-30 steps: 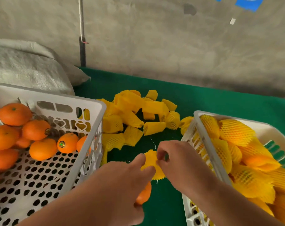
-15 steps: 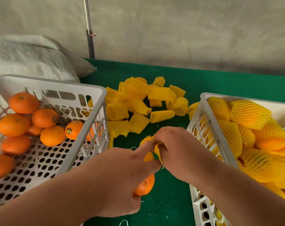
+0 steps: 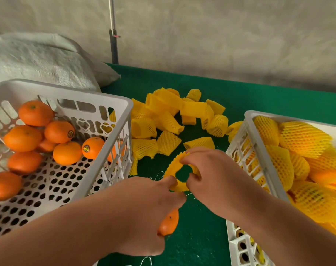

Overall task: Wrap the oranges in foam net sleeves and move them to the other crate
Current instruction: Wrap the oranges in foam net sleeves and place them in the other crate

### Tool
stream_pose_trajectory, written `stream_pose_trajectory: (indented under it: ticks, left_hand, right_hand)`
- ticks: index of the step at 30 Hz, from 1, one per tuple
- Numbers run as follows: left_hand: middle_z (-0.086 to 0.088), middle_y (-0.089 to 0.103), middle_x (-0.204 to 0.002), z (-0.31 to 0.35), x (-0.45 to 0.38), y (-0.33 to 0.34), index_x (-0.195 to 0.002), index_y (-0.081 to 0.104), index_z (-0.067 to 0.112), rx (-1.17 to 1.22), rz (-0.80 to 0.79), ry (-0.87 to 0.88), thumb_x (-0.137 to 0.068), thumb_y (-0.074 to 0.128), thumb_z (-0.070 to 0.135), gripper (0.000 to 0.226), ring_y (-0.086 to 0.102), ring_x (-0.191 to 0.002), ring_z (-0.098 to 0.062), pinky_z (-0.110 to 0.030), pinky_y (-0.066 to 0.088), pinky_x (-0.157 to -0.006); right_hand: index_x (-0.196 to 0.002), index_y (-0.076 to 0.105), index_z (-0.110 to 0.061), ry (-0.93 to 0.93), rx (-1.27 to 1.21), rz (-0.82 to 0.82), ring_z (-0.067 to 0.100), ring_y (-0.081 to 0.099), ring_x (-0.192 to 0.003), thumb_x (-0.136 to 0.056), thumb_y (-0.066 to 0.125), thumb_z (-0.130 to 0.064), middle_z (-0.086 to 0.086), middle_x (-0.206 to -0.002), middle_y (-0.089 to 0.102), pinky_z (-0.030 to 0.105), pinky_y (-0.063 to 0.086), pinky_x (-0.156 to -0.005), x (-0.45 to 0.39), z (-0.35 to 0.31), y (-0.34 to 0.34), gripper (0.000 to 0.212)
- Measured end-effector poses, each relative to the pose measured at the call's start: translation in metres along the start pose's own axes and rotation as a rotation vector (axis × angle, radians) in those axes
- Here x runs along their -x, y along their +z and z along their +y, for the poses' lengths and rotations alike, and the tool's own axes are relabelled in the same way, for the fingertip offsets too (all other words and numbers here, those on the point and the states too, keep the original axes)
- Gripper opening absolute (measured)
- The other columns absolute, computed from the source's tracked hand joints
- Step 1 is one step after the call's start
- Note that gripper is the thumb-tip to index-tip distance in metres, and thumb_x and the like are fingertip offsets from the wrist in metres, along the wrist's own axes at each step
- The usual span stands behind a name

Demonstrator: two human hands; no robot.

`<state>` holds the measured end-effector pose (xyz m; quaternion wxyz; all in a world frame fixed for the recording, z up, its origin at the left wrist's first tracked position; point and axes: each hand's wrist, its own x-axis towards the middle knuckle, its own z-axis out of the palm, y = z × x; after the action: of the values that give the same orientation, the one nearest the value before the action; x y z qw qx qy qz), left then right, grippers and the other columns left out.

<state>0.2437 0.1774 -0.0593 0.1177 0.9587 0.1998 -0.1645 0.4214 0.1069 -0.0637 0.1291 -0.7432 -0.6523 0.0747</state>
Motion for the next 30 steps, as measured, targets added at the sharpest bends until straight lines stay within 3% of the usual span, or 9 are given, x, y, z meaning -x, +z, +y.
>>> stream_pose_trajectory:
  ticks: [4,7,9,12,16,19,21,26,30]
  left_hand:
    - [0.02,0.034,-0.124,-0.009,-0.004,0.002,-0.127,0.032,0.052,0.075,0.055,-0.004,-0.079,0.063,0.064,0.058,0.05,-0.083,-0.007,-0.03,0.05,-0.068]
    - [0.032,0.038,-0.117,-0.013,-0.007,0.003,-0.118,0.036,0.061,0.266,0.077,-0.088,-0.067,0.065,0.075,0.06,0.055,-0.089,-0.006,-0.023,0.049,-0.069]
    - [0.038,0.05,-0.109,-0.016,-0.008,-0.004,-0.114,0.046,0.063,0.555,0.071,-0.164,-0.06,0.069,0.075,0.061,0.067,-0.085,-0.007,-0.019,0.053,-0.063]
    - [0.015,0.073,-0.097,-0.024,-0.01,-0.02,-0.102,0.068,0.051,1.134,0.078,-0.2,-0.052,0.079,0.06,0.052,0.077,-0.074,-0.019,-0.026,0.058,-0.056]
    - [-0.015,0.077,-0.098,-0.025,-0.012,-0.031,-0.093,0.078,0.033,1.487,0.221,-0.225,-0.053,0.087,0.047,0.043,0.076,-0.082,-0.043,-0.036,0.059,-0.055]
    - [-0.017,0.077,-0.094,-0.024,-0.015,-0.032,-0.108,0.075,0.024,1.505,0.305,-0.272,-0.06,0.097,0.039,0.056,0.076,-0.079,-0.044,-0.035,0.06,-0.054]
    - [-0.013,0.078,-0.092,-0.023,-0.015,-0.031,-0.116,0.071,0.026,1.434,0.358,-0.283,-0.06,0.09,0.05,0.064,0.077,-0.077,-0.039,-0.035,0.061,-0.056]
    - [0.009,0.075,-0.103,-0.021,-0.012,-0.024,-0.114,0.071,0.043,1.282,0.38,-0.203,-0.064,0.09,0.06,0.056,0.078,-0.078,-0.026,-0.036,0.063,-0.061]
    - [0.007,0.073,-0.103,-0.025,-0.016,-0.018,-0.111,0.069,0.05,1.221,0.341,-0.175,-0.062,0.09,0.044,0.055,0.077,-0.083,-0.024,-0.04,0.065,-0.063]
  right_hand:
    - [-0.14,0.059,-0.02,0.09,-0.01,0.029,0.011,0.058,-0.114,-0.096,0.064,-0.02,-0.007,-0.138,0.055,0.02,0.047,-0.092,0.001,0.005,-0.002,0.044]
    - [-0.146,0.047,-0.025,0.118,-0.018,0.024,0.011,0.057,-0.105,-0.097,0.065,-0.021,-0.008,-0.144,0.041,0.017,0.043,-0.081,0.003,0.005,-0.001,0.053]
    - [-0.149,0.041,-0.028,0.092,-0.02,0.012,0.01,0.056,-0.091,-0.095,0.067,-0.02,-0.008,-0.144,0.033,0.015,0.042,-0.069,0.005,0.005,0.001,0.06]
    - [-0.155,0.031,-0.032,0.055,-0.03,-0.011,0.006,0.052,-0.079,-0.095,0.068,-0.019,-0.006,-0.146,0.027,0.013,0.032,-0.056,0.006,0.006,0.003,0.071]
    - [-0.154,0.028,-0.035,0.006,-0.094,-0.001,0.007,0.053,-0.086,-0.095,0.069,-0.023,-0.006,-0.15,0.024,0.011,0.03,-0.058,0.007,0.002,0.004,0.073]
    - [-0.151,0.029,-0.036,-0.035,-0.143,0.019,0.004,0.048,-0.081,-0.092,0.071,-0.022,-0.01,-0.152,0.018,0.01,0.031,-0.056,0.008,-0.001,0.005,0.073]
    - [-0.148,0.03,-0.036,-0.061,-0.175,0.04,-0.002,0.044,-0.075,-0.09,0.073,-0.023,-0.013,-0.15,0.017,0.005,0.039,-0.059,0.009,-0.004,0.004,0.074]
    - [-0.151,0.025,-0.039,-0.087,-0.187,0.056,0.002,0.048,-0.097,-0.087,0.079,-0.032,-0.019,-0.152,0.014,0.002,0.037,-0.06,0.008,-0.005,0.005,0.084]
    - [-0.152,0.021,-0.04,-0.089,-0.171,0.081,0.004,0.046,-0.099,-0.086,0.08,-0.036,-0.019,-0.154,0.011,0.0,0.034,-0.06,0.008,-0.003,0.005,0.089]
